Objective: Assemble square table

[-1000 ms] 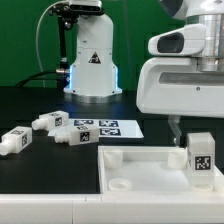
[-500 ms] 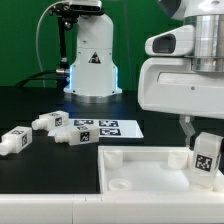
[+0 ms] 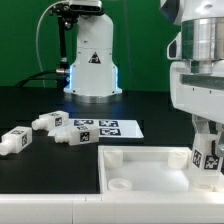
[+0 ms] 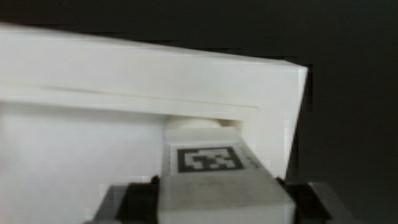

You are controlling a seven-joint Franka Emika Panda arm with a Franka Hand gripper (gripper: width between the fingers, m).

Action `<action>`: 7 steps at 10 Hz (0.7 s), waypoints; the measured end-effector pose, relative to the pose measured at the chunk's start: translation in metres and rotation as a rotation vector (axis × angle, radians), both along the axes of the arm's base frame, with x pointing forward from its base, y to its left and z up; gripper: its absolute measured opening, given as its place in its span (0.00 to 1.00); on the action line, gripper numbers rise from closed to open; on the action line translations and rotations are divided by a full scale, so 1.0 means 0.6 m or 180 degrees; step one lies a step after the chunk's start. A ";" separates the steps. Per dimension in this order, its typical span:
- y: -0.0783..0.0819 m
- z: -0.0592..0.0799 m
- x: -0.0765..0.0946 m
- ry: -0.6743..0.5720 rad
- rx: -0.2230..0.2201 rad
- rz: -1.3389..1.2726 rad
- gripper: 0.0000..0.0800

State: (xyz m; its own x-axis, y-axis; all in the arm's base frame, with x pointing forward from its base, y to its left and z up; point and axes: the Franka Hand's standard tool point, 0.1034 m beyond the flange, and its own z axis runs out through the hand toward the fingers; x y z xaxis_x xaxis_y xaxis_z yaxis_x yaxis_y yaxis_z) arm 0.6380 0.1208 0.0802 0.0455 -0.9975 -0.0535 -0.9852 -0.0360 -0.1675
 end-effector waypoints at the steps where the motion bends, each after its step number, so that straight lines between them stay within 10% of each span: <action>1: -0.001 0.000 0.000 -0.0002 0.0071 -0.0213 0.37; 7: -0.003 -0.003 0.000 -0.0114 -0.0254 0.1536 0.78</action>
Offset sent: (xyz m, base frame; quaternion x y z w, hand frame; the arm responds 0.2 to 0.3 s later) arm 0.0000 0.0000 0.0000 0.0000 0.0000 0.0000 1.0000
